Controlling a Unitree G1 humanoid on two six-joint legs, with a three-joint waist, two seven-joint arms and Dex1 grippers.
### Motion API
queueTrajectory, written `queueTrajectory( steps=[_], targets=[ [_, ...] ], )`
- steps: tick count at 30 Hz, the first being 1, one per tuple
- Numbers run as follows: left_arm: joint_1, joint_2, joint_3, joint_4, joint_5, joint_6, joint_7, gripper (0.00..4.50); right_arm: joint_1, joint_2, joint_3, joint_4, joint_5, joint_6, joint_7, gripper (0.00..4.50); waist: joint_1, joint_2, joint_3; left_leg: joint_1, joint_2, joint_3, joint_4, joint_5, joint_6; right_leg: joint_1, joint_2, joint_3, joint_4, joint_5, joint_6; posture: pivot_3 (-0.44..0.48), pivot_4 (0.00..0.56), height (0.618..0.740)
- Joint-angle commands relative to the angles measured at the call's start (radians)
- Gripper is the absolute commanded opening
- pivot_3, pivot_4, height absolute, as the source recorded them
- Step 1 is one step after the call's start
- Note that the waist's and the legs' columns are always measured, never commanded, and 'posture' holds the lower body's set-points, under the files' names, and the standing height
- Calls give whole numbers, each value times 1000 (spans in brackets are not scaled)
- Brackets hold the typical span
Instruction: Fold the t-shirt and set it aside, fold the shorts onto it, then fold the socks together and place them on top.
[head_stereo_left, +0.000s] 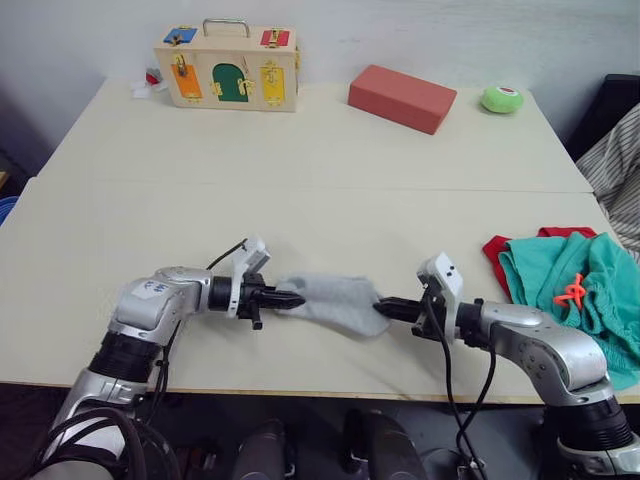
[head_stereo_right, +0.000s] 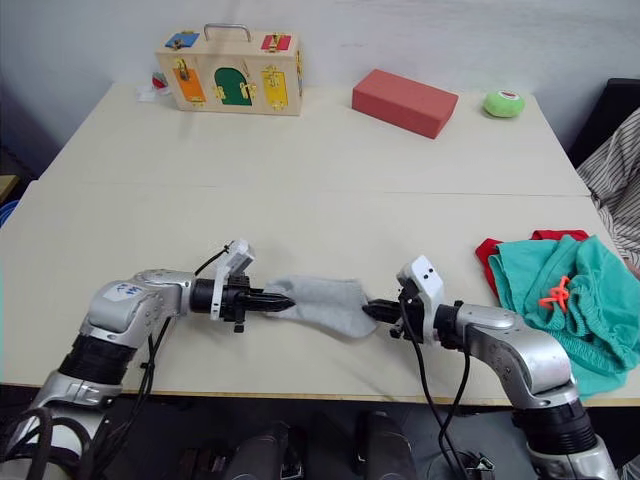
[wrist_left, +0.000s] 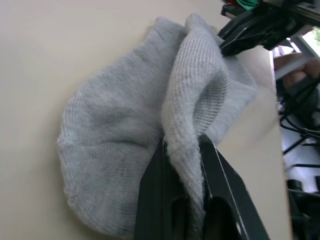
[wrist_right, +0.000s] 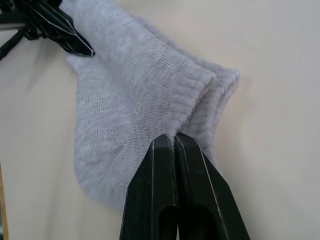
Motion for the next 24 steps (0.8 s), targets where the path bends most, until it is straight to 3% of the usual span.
queueTrajectory(
  steps=[1, 5, 9, 10, 12, 15, 17, 21, 24],
  targets=[
    [24, 26, 36, -33, -1, -2, -5, 1407, 27, 5, -43, -13, -7, -63, -2, 1020, 0, 0, 0, 0, 0, 0, 0, 0, 0, 0, 0, 0, 0, 0, 0, 0, 150, 740],
    [63, 52, 76, -79, -16, 13, 2, 2663, 50, -3, -86, -29, -10, -122, 9, 2396, -3, 0, 0, 1, 0, 0, 0, 0, 0, 0, 0, 0, 0, 0, 0, 0, 150, 740],
    [117, 72, 199, -139, -63, -43, -11, 3869, 77, -19, -175, -77, 13, -204, 41, 3726, -3, 0, 0, 1, 0, 0, 0, 0, 0, 0, 0, 0, 0, 0, 0, 0, 150, 740],
    [139, 90, 222, -159, -69, -78, -42, 3897, 83, -18, -192, -94, 19, -235, 57, 4025, -4, 0, 0, 1, 0, 0, 0, 0, 0, 0, 0, 0, 0, 0, 0, 0, 150, 740],
    [188, 141, 259, -193, -87, -129, -123, 3897, 101, -26, -191, -147, 51, -235, 90, 4025, -5, 0, 0, 1, 1, 0, -1, 0, -1, 0, 0, 0, 0, 0, 0, 0, 150, 740],
    [210, 177, 280, -195, -102, -165, -181, 3897, 114, -13, -114, -194, 29, -240, 94, 3387, -2, 1, 0, 1, 1, 0, -1, -1, -2, 0, 0, 0, 0, 0, -1, 0, 150, 740],
    [204, 189, 261, -191, -92, -187, -210, 3714, 108, 13, -57, -191, -17, -261, 68, 2679, 2, 1, 0, 1, 1, -1, -1, -1, -1, 1, 0, 0, -1, 0, 0, 0, 150, 740],
    [144, 93, 250, -165, -92, -299, -214, 2664, 68, 118, 94, -112, -206, -407, -30, 1275, 2, 1, 0, 1, 0, -2, -1, -1, -2, 1, -1, 0, -1, 0, 0, 0, 150, 740],
    [81, 18, 146, -96, 23, -434, -219, 1671, 20, 193, 181, 3, -333, -513, -88, 141, 1, 0, 0, 0, -1, -2, -1, -1, -2, 1, -1, 0, 0, 0, 0, 0, 150, 740]
  ],
)
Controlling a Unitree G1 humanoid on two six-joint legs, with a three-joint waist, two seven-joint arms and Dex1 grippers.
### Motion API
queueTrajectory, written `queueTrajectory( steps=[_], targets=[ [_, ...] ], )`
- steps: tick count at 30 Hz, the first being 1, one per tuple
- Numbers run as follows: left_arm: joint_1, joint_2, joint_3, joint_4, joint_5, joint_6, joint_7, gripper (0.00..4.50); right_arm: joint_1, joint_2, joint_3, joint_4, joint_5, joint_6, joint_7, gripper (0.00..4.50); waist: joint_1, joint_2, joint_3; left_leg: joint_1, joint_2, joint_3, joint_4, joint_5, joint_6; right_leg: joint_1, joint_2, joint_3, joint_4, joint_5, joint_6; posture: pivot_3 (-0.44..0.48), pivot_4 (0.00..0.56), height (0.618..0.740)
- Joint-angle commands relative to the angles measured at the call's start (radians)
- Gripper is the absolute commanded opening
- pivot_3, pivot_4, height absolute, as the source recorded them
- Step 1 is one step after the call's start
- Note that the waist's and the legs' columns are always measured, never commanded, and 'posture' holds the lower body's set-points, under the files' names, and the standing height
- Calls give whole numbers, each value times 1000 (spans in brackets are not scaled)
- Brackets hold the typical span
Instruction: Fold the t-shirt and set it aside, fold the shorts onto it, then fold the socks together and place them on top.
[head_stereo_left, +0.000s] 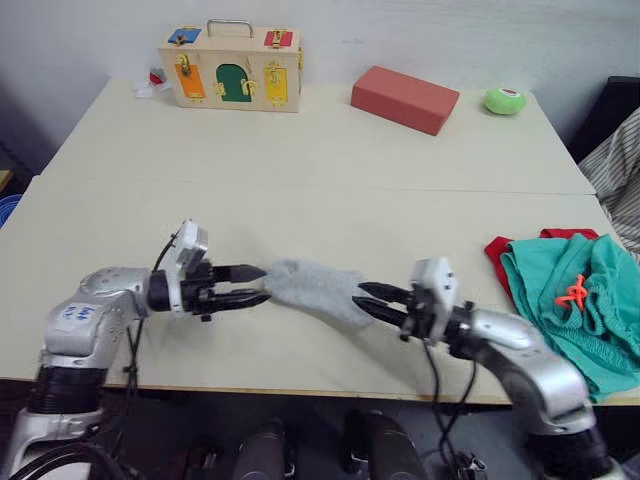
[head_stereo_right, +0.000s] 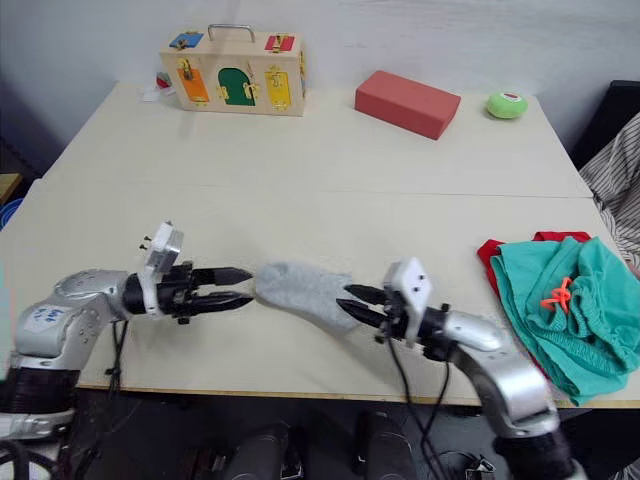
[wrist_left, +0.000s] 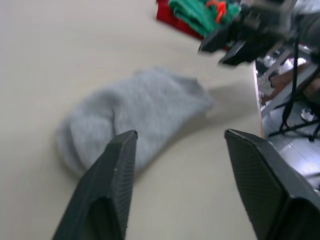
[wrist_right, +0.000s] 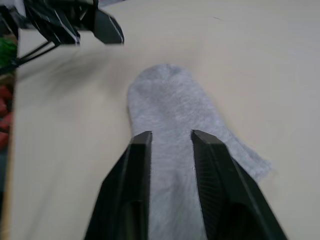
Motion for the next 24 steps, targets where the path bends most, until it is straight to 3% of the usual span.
queueTrajectory(
  steps=[1, 5, 8, 13, 19, 22, 24],
  targets=[
    [-62, -53, -101, 82, 122, -166, -3, 1281, -44, 69, 58, 94, -109, -109, -70, 0, -3, 0, 0, 0, 0, 1, 0, 0, 0, 0, 0, 0, 0, 0, 0, 0, 150, 740],
    [-155, -167, -165, 305, 257, -344, 84, 82, -64, 118, 102, 171, -169, -138, -96, 0, -4, 0, 0, 0, 0, 3, 0, 1, 1, 0, 2, 0, 0, 0, 0, 0, 150, 740],
    [-209, -206, -225, 437, 355, -385, 127, 15, -49, 111, 106, 190, -200, -142, -102, 0, -5, 0, 0, -1, 0, 3, 0, 1, 2, -1, 3, 0, 0, 0, 0, 0, 150, 740],
    [-190, -235, -227, 534, 401, -402, 186, 15, 2, 66, 61, 185, -198, -164, -87, 0, -5, 0, 0, 1, 1, 2, 0, 1, 2, 1, 2, 0, 0, 0, 0, 0, 150, 740],
    [-61, -240, -181, 403, 323, -420, 147, 15, 53, 17, -30, 151, -90, -204, 1, 0, -8, 0, -2, 10, 1, 2, -1, 1, 2, 8, 1, 1, 0, 0, 0, 0, 150, 740],
    [-38, -273, -52, 268, 157, -348, 173, 15, 23, 35, -43, 94, 7, -195, 65, 0, -10, 0, -2, 11, 3, 3, -1, 0, 2, 8, 1, 1, 0, 0, 0, 0, 150, 740],
    [-6, -226, 10, 167, 61, -235, 151, 15, -33, 54, -24, 95, 14, -175, 70, 0, -18, 0, -1, 10, 4, 3, -1, 0, 1, 7, 1, 1, 1, 0, 0, 0, 150, 740]
  ],
)
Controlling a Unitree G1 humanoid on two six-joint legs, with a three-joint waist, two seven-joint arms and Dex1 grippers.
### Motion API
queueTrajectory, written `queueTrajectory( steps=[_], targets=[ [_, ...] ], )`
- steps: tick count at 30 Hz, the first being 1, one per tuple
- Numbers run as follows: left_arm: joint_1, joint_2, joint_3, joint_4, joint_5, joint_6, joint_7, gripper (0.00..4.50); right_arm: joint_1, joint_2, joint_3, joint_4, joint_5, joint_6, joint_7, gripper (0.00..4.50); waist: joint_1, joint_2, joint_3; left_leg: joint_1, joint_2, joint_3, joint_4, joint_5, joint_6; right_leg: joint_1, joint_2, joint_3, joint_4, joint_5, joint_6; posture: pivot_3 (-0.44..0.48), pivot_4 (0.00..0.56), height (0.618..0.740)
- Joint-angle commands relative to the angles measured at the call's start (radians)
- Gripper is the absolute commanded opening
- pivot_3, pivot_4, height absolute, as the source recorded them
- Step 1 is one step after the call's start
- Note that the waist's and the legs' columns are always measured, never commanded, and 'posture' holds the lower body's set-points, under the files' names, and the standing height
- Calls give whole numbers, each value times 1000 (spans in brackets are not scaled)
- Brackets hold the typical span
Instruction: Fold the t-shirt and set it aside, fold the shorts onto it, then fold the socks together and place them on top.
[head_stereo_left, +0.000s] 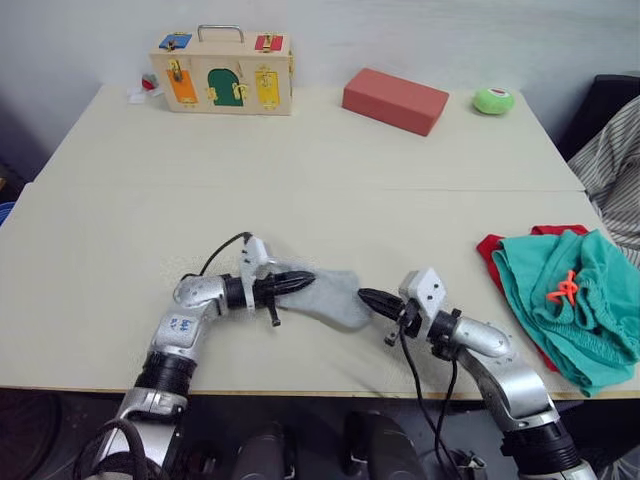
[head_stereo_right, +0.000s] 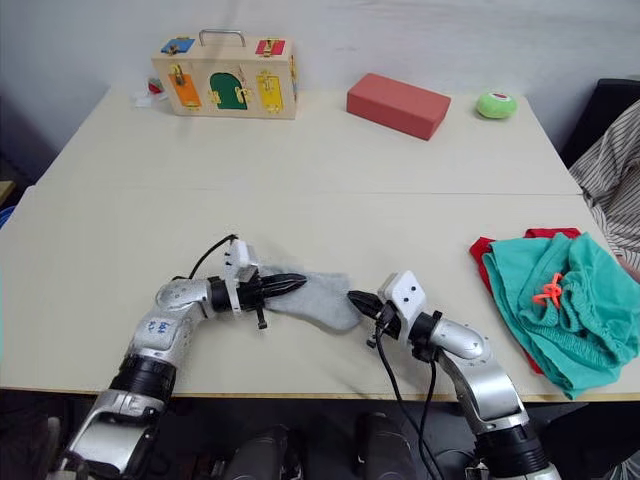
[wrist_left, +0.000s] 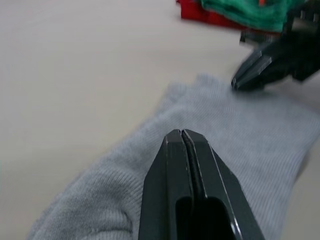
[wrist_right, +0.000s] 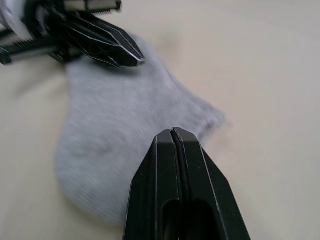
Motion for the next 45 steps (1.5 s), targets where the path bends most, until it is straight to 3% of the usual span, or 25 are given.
queueTrajectory(
  steps=[1, 3, 8, 13, 15, 19, 24, 27, 39, 45],
  targets=[
    [31, 83, 108, -160, -139, 138, -19, 191, -91, 28, 25, -37, 29, 15, 25, 0, -16, 0, 0, 0, 0, 0, 0, 0, 0, 0, 0, 0, 0, 0, 0, 0, 150, 740],
    [58, 163, 141, -178, -143, 217, -4, 522, -146, 40, 68, 28, -21, 3, 30, 0, -20, 0, 0, 0, 0, 0, 0, 1, -1, -1, 0, 0, 1, 0, 0, 0, 150, 740],
    [61, 303, 181, -162, -184, 555, 87, 2071, -221, 42, 165, 195, -129, -39, 70, 0, -12, 0, 0, 0, -1, -1, -2, 0, -2, -1, 0, -1, 2, -2, -2, 0, 150, 740],
    [-42, 311, 207, -150, -209, 818, 218, 3649, -244, 35, 195, 296, -188, -96, 96, 0, -11, -1, 0, -3, -3, -1, 0, 0, 0, -1, -1, 1, 0, 0, 1, 0, 150, 740],
    [-83, 306, 185, -140, -240, 912, 203, 4289, -249, 38, 195, 306, -191, -107, 108, 0, -13, -1, 0, -3, -3, -2, 0, 0, 0, -1, -1, 1, 0, 0, 1, 0, 150, 740],
    [-166, 271, 144, -76, -241, 1014, 218, 4452, -257, 45, 193, 319, -194, -115, 121, 0, -16, -1, 0, -3, -3, -1, 0, 0, -1, -1, 0, 1, 2, 0, 1, 0, 150, 740],
    [-214, 277, 25, -8, -184, 976, 166, 4452, -268, 56, 191, 328, -199, -119, 126, 0, -17, -1, 0, -2, -3, 0, 0, 1, -3, -2, 0, 2, 7, -1, 0, 0, 150, 740],
    [-238, 264, -12, 9, -168, 952, 144, 3873, -271, 62, 189, 326, -198, -115, 127, 0, -16, -1, 0, 0, -3, 1, 0, 1, -3, -2, 0, 3, 6, -1, 0, 0, 150, 740],
    [-305, 271, -7, -37, -175, 940, 93, 36, -276, 75, 183, 339, -208, -110, 111, 0, -17, -1, 0, 0, -2, 2, 0, 1, -5, -4, 0, 4, 7, -2, -2, 0, 150, 740],
    [-347, 313, -89, -163, -200, 973, 12, 12, -274, 75, 186, 341, -214, -103, 109, 0, -18, -1, 0, 0, -2, 2, 0, 1, -5, -4, 0, 4, 7, -2, -2, 0, 150, 740]
  ],
)
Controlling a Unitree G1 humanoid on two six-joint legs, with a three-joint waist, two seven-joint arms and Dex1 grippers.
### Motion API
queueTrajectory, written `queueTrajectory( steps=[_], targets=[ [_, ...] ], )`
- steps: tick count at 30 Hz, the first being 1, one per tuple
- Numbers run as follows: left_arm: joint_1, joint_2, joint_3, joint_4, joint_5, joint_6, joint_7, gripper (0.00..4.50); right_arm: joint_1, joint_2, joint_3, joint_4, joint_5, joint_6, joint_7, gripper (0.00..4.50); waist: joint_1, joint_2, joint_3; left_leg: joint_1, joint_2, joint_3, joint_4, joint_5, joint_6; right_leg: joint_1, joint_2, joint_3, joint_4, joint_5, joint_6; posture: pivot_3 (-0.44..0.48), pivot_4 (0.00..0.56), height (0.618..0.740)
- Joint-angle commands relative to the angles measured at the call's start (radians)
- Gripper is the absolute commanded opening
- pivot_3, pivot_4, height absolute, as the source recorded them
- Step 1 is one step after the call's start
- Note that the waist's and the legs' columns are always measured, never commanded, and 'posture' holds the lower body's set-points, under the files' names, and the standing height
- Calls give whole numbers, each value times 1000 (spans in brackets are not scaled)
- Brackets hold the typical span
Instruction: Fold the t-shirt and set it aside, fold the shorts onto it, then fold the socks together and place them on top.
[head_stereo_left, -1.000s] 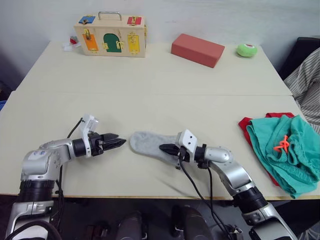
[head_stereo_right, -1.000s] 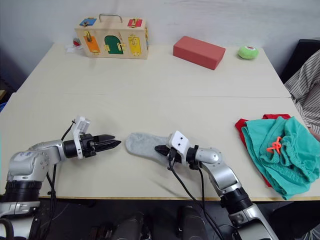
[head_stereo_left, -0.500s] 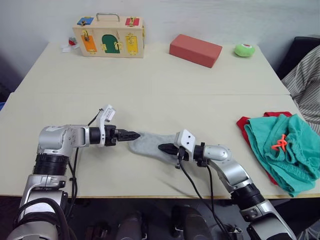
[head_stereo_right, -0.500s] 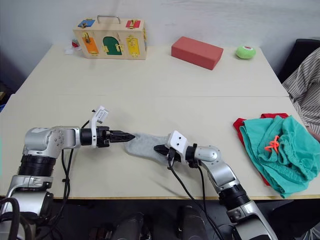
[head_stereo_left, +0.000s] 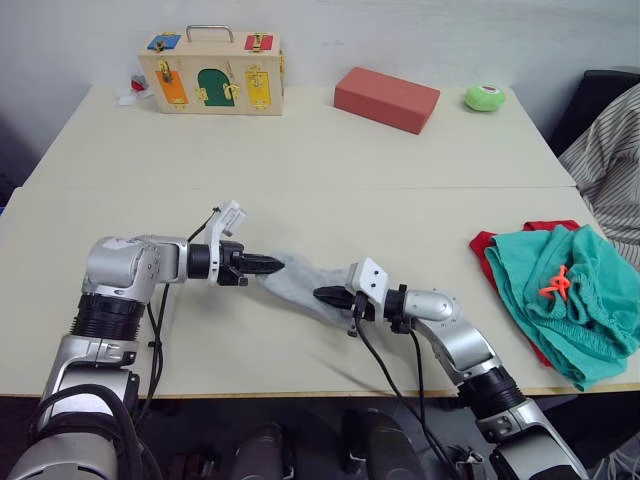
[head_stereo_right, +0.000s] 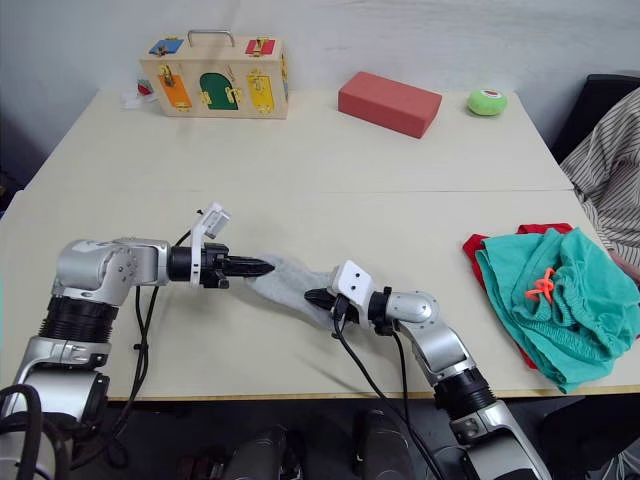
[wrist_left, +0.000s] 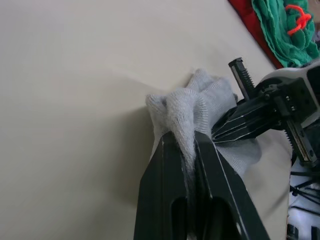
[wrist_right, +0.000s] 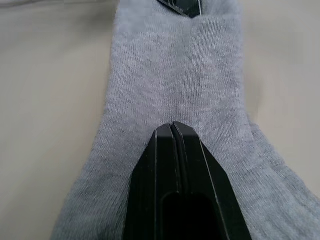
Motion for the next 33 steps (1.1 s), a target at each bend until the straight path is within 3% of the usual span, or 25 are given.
queueTrajectory(
  steps=[1, 8, 12, 22, 26, 33],
  targets=[
    [-40, 7, -43, -104, -32, 23, -51, 12, 2, 2, 5, 8, -23, 17, -12, 0, 0, 0, 0, 0, 0, 0, 0, 0, 0, 0, 0, 0, 0, 0, 0, 0, 150, 740],
    [-89, -115, -88, -135, -55, 62, -37, 12, 18, 7, 5, -13, -28, 37, -33, 0, 1, 0, 0, 0, 0, 0, 0, 0, 0, 0, 0, 0, 0, 0, 0, 0, 150, 740],
    [-76, -125, -125, -128, -25, 49, -32, 12, 31, 2, -2, -47, -24, 50, -41, 0, 0, 0, 0, 0, 0, 1, 0, 1, 0, 0, 1, 1, 0, 0, 0, 0, 150, 740],
    [-46, -119, -154, -131, 2, -49, -67, 2899, 84, -64, -55, -234, 26, 104, -31, 0, 3, 0, 0, -1, 0, 0, 0, 1, 0, 0, 0, 1, 0, 0, 0, 0, 150, 740],
    [-33, -112, -183, -159, 1, -117, -135, 4144, 160, -166, -143, -404, 93, 206, -20, 0, 5, 2, 2, -2, 0, 0, 0, 0, 0, -1, 0, 0, -2, 0, 0, 0, 150, 740],
    [12, -171, -216, -159, 38, -306, -199, 4144, 406, -269, -396, -562, 194, 316, -86, 0, 28, 2, 2, -3, 0, -1, -1, 0, 0, 0, 0, -1, -5, 0, 0, 0, 150, 740]
  ],
)
